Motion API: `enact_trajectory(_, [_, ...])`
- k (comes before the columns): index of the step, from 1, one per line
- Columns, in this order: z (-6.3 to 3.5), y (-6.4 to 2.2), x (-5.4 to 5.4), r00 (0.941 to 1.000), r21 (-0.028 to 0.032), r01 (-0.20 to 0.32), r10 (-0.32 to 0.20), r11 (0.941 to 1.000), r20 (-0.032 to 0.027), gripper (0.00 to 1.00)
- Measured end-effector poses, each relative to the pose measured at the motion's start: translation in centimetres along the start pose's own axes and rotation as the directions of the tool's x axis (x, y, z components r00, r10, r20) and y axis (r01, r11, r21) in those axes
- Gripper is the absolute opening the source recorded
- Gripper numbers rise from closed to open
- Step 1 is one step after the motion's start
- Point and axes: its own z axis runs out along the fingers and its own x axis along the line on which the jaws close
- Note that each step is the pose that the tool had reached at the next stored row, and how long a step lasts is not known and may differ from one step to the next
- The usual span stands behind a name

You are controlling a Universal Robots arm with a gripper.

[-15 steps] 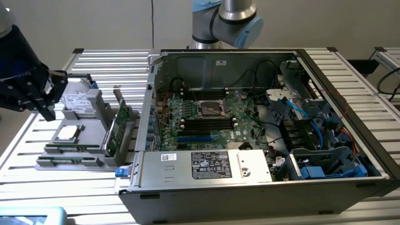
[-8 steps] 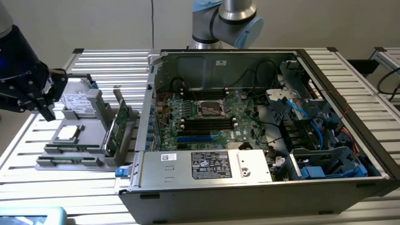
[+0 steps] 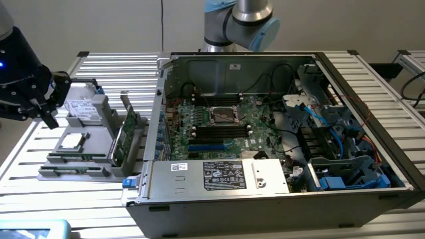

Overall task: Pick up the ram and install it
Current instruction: 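Pick up the ram and move it above insertion slot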

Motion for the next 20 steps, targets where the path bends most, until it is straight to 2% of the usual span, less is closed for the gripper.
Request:
enact_trajectory(5, [0.0,0.0,0.0,0.9958,-0.0014,0.092,-0.092,0.9958,-0.0036,0.11])
enact_trajectory(10, [0.0,0.0,0.0,0.9834,-0.0032,0.181,-0.181,0.9834,-0.0069,0.11])
enact_trajectory(15, [0.0,-0.01,0.0,0.9629,-0.0042,0.269,-0.269,0.963,-0.0112,0.11])
enact_trajectory(20, [0.0,-0.01,0.0,0.9342,-0.0062,0.356,-0.356,0.9344,-0.0148,0.11])
